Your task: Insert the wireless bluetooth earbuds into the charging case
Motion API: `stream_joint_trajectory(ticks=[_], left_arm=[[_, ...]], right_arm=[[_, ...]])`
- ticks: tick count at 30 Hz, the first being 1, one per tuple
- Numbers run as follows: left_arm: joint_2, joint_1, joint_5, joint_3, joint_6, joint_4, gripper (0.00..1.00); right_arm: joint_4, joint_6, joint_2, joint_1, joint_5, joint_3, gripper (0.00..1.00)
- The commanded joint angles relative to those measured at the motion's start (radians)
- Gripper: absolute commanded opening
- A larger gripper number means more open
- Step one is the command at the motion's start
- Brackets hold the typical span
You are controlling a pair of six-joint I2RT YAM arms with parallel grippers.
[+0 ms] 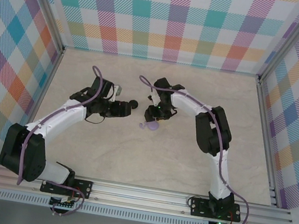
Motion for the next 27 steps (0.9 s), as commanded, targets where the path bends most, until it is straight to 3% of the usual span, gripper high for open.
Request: stream_joint_trajectory(ticks=[1,17,27], left_arm=[[-0.032,-0.014,0.011,-0.015,-0.010,-0.021,0.68],[0.001,-0.070,0.058,0.002,0.005,-0.013,0.66],[0.063,-0.140,0.096,0.031,0.013,0.007,0.61]], right_arm=[[-0.053,-0.008,0.019,0.007,0.047,0.016,0.55],[-0.068,0.115,-0.090,-0.018,0.228,-0.127,0.54],[-0.064,0.169,-0.183,-0.043,0.268,-0.242,0.53]])
